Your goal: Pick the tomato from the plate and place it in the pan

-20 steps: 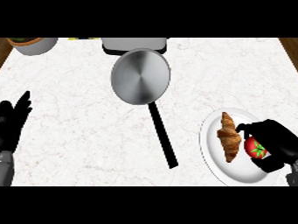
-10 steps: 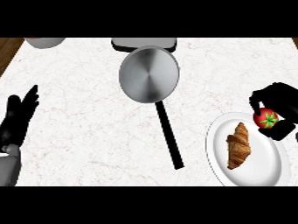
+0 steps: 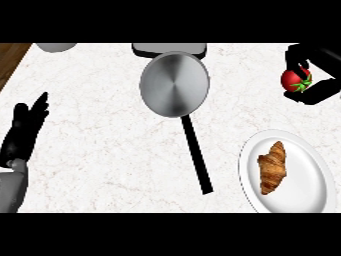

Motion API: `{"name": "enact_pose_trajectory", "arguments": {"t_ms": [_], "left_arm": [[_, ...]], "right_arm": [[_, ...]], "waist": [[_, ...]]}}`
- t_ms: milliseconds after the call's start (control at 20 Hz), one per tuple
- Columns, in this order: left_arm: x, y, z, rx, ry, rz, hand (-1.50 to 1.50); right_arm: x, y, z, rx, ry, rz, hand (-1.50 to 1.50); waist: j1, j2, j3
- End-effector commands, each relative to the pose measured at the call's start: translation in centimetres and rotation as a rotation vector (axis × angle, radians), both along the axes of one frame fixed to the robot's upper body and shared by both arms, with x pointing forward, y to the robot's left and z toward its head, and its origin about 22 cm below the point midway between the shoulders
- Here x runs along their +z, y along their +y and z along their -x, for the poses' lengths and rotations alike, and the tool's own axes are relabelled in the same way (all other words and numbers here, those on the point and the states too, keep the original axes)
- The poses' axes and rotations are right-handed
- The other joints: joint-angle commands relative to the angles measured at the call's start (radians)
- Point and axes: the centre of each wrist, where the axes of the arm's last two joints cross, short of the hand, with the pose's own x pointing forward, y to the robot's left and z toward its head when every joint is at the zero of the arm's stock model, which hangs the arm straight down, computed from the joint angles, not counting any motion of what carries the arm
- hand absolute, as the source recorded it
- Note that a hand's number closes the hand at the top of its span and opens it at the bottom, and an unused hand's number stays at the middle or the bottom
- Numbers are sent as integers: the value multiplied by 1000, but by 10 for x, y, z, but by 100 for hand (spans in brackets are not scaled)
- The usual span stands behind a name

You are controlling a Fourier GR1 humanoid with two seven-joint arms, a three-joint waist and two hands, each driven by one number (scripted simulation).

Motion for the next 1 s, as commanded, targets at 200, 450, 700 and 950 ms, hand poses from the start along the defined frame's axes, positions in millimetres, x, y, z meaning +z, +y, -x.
{"name": "enact_pose_trajectory", "arguments": {"t_ms": [200,450,700,950], "left_arm": [[-5,8,9,38,6,4,0],[-11,15,20,35,20,-5,0],[1,24,13,28,10,-5,0],[-4,9,12,32,5,-1,0]], "right_arm": [[19,60,-49,182,-16,-136,150],[3,96,-62,195,60,-208,150],[-14,176,-63,192,158,-241,150],[-28,214,-60,163,231,-287,150]], "waist": [[-34,-13,-3],[-35,-12,-3],[-35,-13,-3],[-22,-7,-3]]}}
